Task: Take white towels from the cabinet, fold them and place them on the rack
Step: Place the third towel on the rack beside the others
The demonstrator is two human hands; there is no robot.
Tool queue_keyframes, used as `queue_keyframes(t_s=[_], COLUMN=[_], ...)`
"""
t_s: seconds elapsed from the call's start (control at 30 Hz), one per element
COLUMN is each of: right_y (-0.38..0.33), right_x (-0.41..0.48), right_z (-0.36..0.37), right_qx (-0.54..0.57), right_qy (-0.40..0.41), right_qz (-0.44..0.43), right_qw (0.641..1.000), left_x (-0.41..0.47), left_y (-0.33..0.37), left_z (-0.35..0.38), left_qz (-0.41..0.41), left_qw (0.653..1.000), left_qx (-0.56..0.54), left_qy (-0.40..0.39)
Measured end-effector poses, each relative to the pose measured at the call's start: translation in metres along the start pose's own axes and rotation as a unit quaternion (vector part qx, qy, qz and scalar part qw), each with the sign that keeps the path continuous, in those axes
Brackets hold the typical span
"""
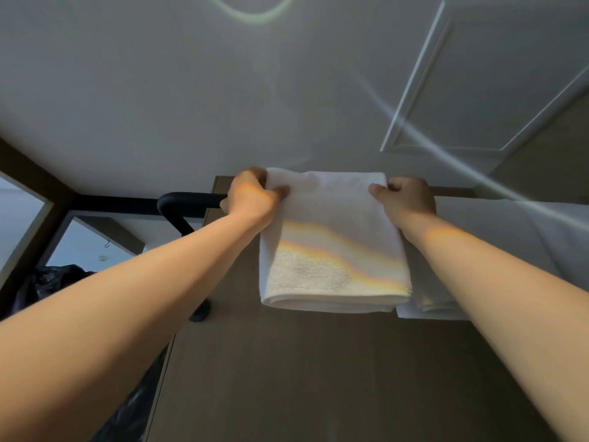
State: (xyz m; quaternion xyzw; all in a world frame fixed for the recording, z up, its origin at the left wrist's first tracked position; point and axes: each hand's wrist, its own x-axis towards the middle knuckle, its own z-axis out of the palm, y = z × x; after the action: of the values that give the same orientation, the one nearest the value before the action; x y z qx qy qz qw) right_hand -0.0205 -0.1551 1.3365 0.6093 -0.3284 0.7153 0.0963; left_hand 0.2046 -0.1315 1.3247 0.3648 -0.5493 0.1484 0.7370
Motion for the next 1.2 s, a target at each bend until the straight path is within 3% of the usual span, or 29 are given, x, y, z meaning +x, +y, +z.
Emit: queue_keyframes(t_s=[0.1,0.27,0.37,0.5,0.67,0.87,0.97,1.07,1.2], right_y=[-0.007,-0.019,-0.016,-0.008,-0.001,0.018,0.019,0.014,0.010], right_x=[0.006,0.007,0.003,-0.008,-0.033,-0.084,-0.090,-0.083,-0.066], right_z=[0.001,0.001,0.001,-0.005,-0.011,-0.013,-0.016,-0.017,-0.013], right_qx=[-0.120,-0.285,-0.288,-0.203,-0.126,-0.024,0.016,0.074,0.064], right_qy=[-0.012,-0.018,-0.005,-0.007,-0.037,-0.072,-0.092,-0.091,-0.039], right_qz=[-0.004,-0.029,-0.044,-0.036,-0.037,0.032,0.078,0.128,0.094], right_qw=[0.993,0.958,0.957,0.979,0.991,0.997,0.993,0.985,0.993], left_x=[0.007,0.008,0.002,-0.006,-0.017,-0.050,-0.060,-0.061,-0.051], left_y=[0.000,0.003,0.002,0.001,-0.002,-0.016,-0.023,-0.022,-0.015], left_z=[0.008,0.012,0.008,0.001,-0.002,-0.012,-0.013,-0.016,-0.013], left_qz=[-0.012,-0.007,0.004,0.020,0.025,0.029,-0.040,-0.153,-0.119], left_qw=[0.991,0.966,0.953,0.953,0.964,0.990,0.990,0.975,0.978], left_qx=[0.135,0.257,0.301,0.303,0.261,0.125,0.071,-0.091,-0.130], left_qy=[0.000,-0.001,-0.011,-0.022,-0.038,-0.065,-0.111,-0.134,-0.110])
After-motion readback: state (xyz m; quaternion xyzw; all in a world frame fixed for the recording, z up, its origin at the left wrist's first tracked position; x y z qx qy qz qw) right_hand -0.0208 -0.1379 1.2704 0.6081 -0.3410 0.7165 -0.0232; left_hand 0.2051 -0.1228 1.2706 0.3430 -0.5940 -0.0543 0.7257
